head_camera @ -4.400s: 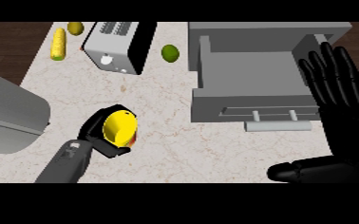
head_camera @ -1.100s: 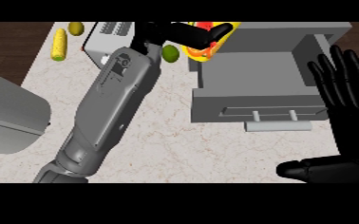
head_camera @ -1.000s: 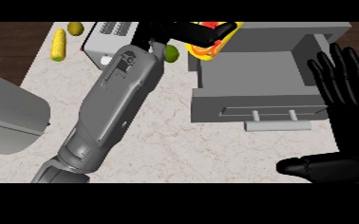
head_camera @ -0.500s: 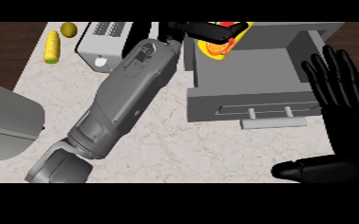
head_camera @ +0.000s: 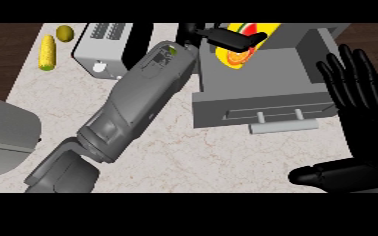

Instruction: Pick up the cup, place it into the drawer and close the drawer

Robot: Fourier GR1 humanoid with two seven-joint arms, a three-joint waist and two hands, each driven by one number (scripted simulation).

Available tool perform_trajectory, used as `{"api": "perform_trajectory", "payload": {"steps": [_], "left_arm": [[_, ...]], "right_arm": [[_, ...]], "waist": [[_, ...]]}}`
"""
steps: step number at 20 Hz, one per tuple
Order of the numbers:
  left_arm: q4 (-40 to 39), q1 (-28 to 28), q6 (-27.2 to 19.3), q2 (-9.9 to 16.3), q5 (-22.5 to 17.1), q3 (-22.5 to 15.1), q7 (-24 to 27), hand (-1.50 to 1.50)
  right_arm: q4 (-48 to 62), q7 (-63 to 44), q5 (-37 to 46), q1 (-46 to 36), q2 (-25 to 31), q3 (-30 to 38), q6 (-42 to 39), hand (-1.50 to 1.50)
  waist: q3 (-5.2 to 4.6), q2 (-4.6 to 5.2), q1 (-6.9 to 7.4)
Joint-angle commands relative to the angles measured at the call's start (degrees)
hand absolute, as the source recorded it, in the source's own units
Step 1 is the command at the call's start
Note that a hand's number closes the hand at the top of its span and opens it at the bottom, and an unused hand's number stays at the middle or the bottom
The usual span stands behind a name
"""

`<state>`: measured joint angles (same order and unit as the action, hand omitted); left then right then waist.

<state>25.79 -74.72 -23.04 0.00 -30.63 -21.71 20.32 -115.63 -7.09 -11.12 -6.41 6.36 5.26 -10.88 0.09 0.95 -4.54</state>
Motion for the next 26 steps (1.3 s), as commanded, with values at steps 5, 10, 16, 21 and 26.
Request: {"api": "perform_trajectory", "payload": {"steps": [5,10,16,21,26], "left_arm": [[-3.39,-2.07,-2.88,0.00,-1.93,-9.80,-2.84,1.50],[-2.54,-1.26,-5.80,0.00,-3.46,-13.68,-3.48,-1.50],[0.66,0.84,-4.18,0.00,-8.63,-12.21,1.34,-1.50],[1.43,0.56,-0.70,0.00,-12.36,-8.09,7.66,-1.50],[6.76,1.43,-0.47,0.00,-14.91,-6.71,6.34,-1.50]], "right_arm": [[3.42,1.40,1.48,-3.41,-1.12,-1.13,0.82,-1.50],[3.37,0.60,-0.51,-4.26,-0.20,-0.38,-0.32,-1.50],[-2.06,-1.85,-1.85,-1.23,-1.75,-2.54,0.15,-1.50],[-2.13,-3.29,-6.08,-1.23,-0.67,-0.48,-1.07,-1.50],[-3.57,-4.27,-10.80,0.43,1.71,3.28,-2.96,-1.50]], "waist": [[0.04,0.46,-0.81],[0.04,0.52,-1.78],[-0.04,0.27,-2.00],[-0.07,-0.16,0.37],[-0.07,-0.87,2.61]]}}
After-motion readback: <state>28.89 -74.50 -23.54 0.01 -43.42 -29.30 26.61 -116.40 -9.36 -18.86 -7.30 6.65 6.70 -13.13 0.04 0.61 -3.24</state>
